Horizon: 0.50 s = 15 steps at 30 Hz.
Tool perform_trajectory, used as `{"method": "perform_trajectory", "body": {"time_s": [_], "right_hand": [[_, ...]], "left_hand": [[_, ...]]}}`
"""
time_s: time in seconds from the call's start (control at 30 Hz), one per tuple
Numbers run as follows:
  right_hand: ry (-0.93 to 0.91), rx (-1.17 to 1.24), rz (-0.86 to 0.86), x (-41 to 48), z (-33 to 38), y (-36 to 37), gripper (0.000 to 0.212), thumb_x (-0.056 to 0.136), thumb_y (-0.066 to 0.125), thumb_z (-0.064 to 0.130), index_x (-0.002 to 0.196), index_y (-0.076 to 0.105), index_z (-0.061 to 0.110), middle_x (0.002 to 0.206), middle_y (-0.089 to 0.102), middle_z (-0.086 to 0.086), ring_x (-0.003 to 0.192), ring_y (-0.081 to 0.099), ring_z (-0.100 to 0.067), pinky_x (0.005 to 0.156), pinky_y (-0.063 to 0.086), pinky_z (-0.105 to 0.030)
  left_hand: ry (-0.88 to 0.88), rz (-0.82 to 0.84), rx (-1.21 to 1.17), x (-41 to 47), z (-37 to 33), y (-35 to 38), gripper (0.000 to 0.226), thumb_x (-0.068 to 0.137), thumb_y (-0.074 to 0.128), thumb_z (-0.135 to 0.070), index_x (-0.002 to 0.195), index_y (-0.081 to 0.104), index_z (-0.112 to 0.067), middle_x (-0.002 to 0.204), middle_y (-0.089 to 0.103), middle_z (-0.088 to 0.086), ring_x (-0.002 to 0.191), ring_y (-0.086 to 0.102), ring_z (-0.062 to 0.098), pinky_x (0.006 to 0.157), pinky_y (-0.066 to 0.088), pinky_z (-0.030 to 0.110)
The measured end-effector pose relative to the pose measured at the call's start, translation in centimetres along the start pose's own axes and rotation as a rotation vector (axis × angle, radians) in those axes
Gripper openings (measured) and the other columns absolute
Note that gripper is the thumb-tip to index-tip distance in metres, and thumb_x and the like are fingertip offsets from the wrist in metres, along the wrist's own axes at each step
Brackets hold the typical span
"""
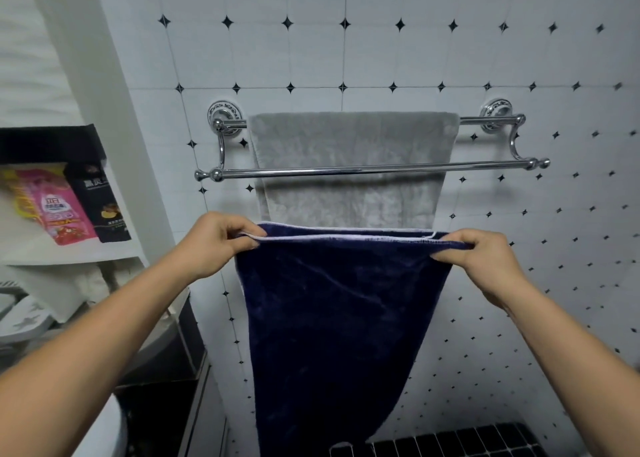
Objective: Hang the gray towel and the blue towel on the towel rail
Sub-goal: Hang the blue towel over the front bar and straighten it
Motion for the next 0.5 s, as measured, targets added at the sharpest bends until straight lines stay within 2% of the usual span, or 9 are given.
{"method": "perform_trajectory", "body": {"time_s": [0.03, 0.1, 0.17, 0.23, 0.33, 0.43, 0.5], "right_hand": [[0.013, 0.087, 0.001, 0.0, 0.1, 0.0, 0.024, 0.066, 0.084, 0.003, 0.078, 0.072, 0.019, 0.077, 0.077, -0.002, 0.069, 0.072, -0.013, 0.063, 0.054, -0.021], [0.064, 0.191, 0.003, 0.3, 0.1, -0.1, 0.038, 0.067, 0.083, 0.000, 0.093, 0.064, 0.020, 0.083, 0.078, -0.004, 0.074, 0.074, -0.017, 0.068, 0.054, -0.025], [0.099, 0.208, 0.012, 0.5, 0.4, -0.3, 0.043, 0.066, 0.084, 0.000, 0.099, 0.065, 0.021, 0.084, 0.078, -0.004, 0.076, 0.074, -0.017, 0.069, 0.053, -0.026], [0.082, 0.250, 0.004, 0.8, 0.7, -0.6, 0.027, 0.066, 0.083, 0.001, 0.089, 0.074, 0.013, 0.083, 0.078, -0.006, 0.075, 0.074, -0.018, 0.068, 0.056, -0.025], [0.085, 0.351, -0.041, 1.0, 1.3, -1.0, 0.012, 0.075, 0.077, 0.007, 0.085, 0.078, 0.012, 0.082, 0.078, -0.003, 0.074, 0.072, -0.017, 0.066, 0.056, -0.026], [0.151, 0.268, -0.091, 1.1, 1.5, -0.8, 0.011, 0.080, 0.076, 0.019, 0.088, 0.076, 0.012, 0.067, 0.075, 0.011, 0.059, 0.063, -0.002, 0.058, 0.045, -0.021], [0.178, 0.219, -0.109, 1.3, 1.6, -0.9, 0.012, 0.078, 0.078, 0.024, 0.086, 0.075, 0.015, 0.059, 0.071, 0.017, 0.053, 0.056, 0.001, 0.054, 0.036, -0.021]], "left_hand": [[-0.012, -0.012, -0.002, 0.1, 0.2, -0.3, 0.035, 0.082, 0.072, 0.002, 0.075, 0.075, -0.032, 0.075, 0.076, -0.014, 0.072, 0.067, 0.001, 0.068, 0.052, 0.013], [-0.064, -0.024, 0.001, 0.0, 0.6, -0.8, 0.023, 0.080, 0.075, -0.003, 0.079, 0.078, -0.026, 0.078, 0.077, 0.001, 0.077, 0.068, 0.018, 0.077, 0.057, 0.041], [-0.103, -0.026, 0.017, -0.2, 0.8, -1.1, 0.016, 0.078, 0.078, -0.006, 0.079, 0.078, -0.022, 0.081, 0.076, 0.010, 0.078, 0.068, 0.024, 0.080, 0.055, 0.052], [-0.085, -0.034, -0.002, -0.3, 0.4, -1.4, 0.019, 0.076, 0.079, -0.005, 0.074, 0.079, -0.025, 0.078, 0.077, 0.005, 0.076, 0.069, 0.017, 0.077, 0.058, 0.043], [-0.064, -0.086, -0.143, 0.0, -0.7, -2.1, 0.030, 0.073, 0.080, -0.003, 0.068, 0.079, -0.032, 0.071, 0.077, -0.008, 0.067, 0.070, 0.001, 0.065, 0.052, 0.011], [-0.130, -0.019, -0.097, 0.5, -1.2, -1.7, 0.025, 0.068, 0.083, -0.001, 0.063, 0.078, -0.025, 0.067, 0.076, -0.005, 0.063, 0.068, 0.001, 0.060, 0.049, 0.008], [-0.179, 0.043, -0.071, 0.4, -1.2, -1.5, 0.020, 0.067, 0.084, -0.004, 0.063, 0.078, -0.022, 0.068, 0.076, -0.003, 0.063, 0.068, 0.001, 0.060, 0.049, 0.008]]}}
Point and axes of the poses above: each hand's wrist, its own x-axis towards the middle knuckle, its own y-axis out of the palm, z = x × y, the point moved 4 cm from there along x, towards the middle knuckle
